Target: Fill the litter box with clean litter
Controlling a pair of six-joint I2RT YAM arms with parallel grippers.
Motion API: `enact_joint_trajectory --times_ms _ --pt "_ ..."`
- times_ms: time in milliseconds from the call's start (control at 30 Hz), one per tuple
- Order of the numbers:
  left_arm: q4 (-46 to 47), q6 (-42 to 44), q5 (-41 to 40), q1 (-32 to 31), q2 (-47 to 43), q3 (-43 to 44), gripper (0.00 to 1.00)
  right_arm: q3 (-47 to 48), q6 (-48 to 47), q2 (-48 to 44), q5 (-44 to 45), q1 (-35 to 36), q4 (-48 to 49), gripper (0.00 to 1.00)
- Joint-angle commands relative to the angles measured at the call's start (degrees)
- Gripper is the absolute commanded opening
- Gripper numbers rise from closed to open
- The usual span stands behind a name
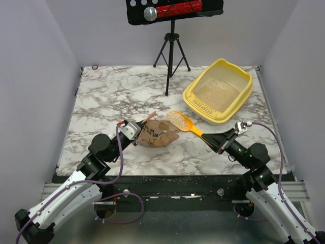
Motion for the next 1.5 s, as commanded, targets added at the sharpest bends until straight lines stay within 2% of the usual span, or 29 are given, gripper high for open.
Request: enact_joint_trajectory --times_ms 0,500,633,900,1200,1467 --pt "5.44 -0.66 -1.69 -0.38 -1.59 1.16 0.0 0.29 1.63 0.9 5.66 -0.2 7.36 0.0" --pt "5.0 -0.66 -1.08 -0.65 -2.21 1.16 0.0 -0.06 -0.57 5.73 18.05 -0.2 20.36 0.0" --pt "5.0 -0.84 -0.64 -0.73 -1.86 1.25 0.0 -1.73 0.57 8.1 18.94 -0.2 25.9 0.0" --pt "5.0 -0.92 -0.55 -1.35 -1.5 1.25 0.0 -4.02 1.64 14.16 26.13 -0.2 36.27 0.01" --pt "4.82 -0.57 -0.64 -1.7 -1.59 1.16 0.0 -2.7 -5.66 18.56 38.44 -0.37 36.9 0.0" --pt "4.65 -0.4 -1.16 -2.14 -1.33 1.07 0.0 -0.25 -15.93 23.74 50.65 -0.72 34.08 0.0"
